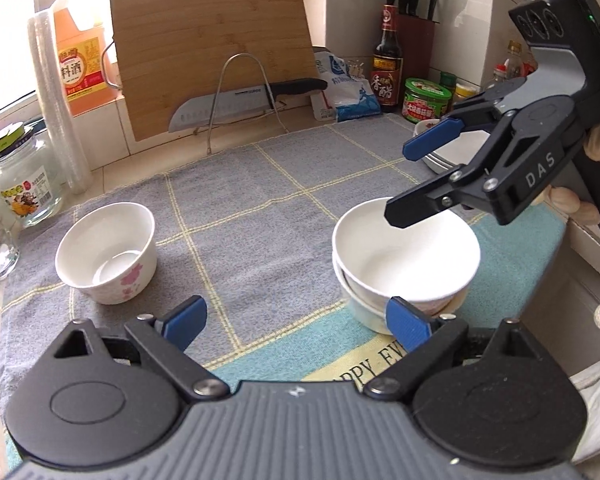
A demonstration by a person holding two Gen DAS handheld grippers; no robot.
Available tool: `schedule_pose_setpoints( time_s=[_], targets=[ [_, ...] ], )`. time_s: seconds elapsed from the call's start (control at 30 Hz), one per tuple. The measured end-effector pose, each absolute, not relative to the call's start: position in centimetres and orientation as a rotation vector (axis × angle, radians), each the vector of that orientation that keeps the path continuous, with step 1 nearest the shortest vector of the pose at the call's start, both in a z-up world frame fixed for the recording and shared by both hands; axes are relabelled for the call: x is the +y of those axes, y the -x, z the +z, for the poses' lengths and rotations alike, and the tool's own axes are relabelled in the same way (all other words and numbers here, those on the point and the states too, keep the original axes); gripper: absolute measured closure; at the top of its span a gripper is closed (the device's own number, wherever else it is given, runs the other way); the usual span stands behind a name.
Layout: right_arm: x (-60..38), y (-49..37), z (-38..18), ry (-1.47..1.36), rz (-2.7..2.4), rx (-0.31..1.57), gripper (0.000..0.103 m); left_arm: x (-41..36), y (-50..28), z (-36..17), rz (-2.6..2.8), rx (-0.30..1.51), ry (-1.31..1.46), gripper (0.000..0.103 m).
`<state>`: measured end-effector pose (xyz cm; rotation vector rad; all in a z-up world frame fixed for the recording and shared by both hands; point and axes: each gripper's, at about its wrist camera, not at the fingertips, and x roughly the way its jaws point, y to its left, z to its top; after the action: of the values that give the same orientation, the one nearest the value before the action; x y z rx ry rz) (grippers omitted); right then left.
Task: Organize plates and bowls
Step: 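Open the right tool and pull it back from the stacked bowls, then move the right tool toward the pink floral bowl on the towel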
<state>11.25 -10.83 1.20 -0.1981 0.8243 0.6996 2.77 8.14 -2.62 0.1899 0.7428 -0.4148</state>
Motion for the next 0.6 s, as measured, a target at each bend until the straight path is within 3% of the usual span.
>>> schedule_pose_setpoints(
  time_s=[0.6],
  targets=[
    [1.1,-16.9,2.0,0.303,0.828,0.805,0.000,17.9,-9.9,-6.3,-0.096,0.713,-0.121,0.006]
  ],
)
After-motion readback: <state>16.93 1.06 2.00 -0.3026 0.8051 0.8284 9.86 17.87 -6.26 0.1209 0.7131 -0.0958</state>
